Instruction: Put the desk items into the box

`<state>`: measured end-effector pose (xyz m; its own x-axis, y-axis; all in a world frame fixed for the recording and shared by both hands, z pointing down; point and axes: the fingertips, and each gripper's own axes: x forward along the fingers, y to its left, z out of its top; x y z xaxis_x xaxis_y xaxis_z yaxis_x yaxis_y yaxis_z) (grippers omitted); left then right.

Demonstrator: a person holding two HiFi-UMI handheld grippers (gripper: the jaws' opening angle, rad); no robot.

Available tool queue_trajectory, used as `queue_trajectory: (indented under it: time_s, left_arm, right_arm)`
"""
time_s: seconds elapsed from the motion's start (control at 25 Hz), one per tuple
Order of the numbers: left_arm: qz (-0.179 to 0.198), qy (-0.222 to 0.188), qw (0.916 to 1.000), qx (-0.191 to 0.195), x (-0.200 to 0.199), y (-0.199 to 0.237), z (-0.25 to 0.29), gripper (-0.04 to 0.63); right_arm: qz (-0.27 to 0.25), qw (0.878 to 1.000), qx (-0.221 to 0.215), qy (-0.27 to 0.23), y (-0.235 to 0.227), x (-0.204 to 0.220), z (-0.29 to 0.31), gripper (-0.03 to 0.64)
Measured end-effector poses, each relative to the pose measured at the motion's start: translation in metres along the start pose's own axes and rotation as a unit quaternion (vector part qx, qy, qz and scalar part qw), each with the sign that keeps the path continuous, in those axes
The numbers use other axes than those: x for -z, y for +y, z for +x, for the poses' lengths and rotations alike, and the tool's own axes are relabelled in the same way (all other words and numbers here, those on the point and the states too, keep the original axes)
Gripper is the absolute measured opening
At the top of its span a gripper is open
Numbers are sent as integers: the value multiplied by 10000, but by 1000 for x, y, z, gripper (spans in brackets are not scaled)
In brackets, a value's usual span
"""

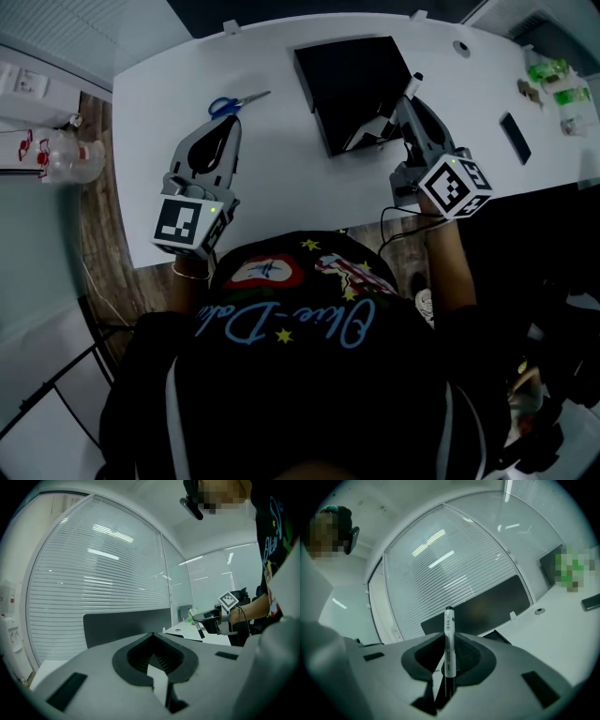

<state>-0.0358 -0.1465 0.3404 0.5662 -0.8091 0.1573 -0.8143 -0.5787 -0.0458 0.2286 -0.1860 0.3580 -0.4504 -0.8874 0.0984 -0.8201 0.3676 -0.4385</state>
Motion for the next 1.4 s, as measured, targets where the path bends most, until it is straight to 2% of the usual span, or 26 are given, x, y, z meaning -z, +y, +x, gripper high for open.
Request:
queue_trajectory:
  time_s: [0.2, 0.56, 0.88, 1.08, 1.4]
  left_arm:
    - [-17, -150, 9997, 175, -6, -2, 9, 8]
    - [-112, -69, 9994, 326, -1, 1, 22, 8]
    - [-159, 12, 9992, 372, 5, 5, 26, 8]
    - [-163, 28, 9992, 352, 6, 11, 28, 8]
    - [-231, 96, 9993, 265, 12, 16, 27, 8]
  right_arm:
    - [435, 9990, 130, 43, -9, 13, 1, 74]
    - [1103, 9924, 511, 181, -31, 34, 0, 74]
    - [2042, 9752, 807, 265, -46, 57, 2, 74]
    - [2246, 9690, 956, 387, -52, 69, 6, 74]
    - [2174, 9648, 1256, 779, -64, 87, 10, 74]
